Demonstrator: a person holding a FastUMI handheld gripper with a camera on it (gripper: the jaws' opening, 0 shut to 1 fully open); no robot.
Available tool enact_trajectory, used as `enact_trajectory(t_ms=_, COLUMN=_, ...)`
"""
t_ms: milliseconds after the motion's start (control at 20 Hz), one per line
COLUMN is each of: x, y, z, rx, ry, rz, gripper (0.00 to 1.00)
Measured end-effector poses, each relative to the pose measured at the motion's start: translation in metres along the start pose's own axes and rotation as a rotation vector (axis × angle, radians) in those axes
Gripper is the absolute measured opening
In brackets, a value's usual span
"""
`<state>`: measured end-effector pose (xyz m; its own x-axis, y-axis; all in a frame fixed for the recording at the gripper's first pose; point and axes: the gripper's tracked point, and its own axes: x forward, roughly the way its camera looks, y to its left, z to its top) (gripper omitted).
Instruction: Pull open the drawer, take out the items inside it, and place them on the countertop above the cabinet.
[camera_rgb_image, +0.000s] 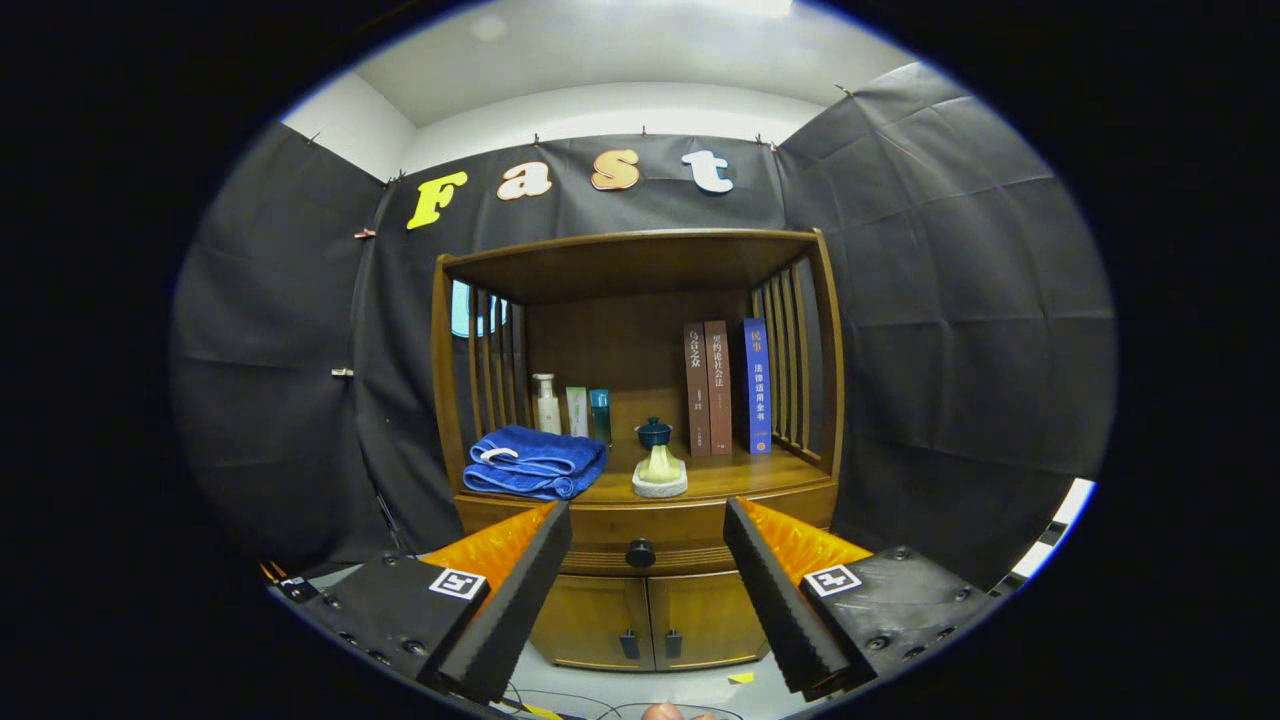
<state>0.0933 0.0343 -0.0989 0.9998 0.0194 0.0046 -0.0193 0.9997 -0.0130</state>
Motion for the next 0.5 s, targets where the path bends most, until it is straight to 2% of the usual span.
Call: enact_trajectory(t_ms=500, x=-0.046, y=0.003, z=0.023, rx=-0.013, ry=0.012, rz=0.006, gripper=1.0)
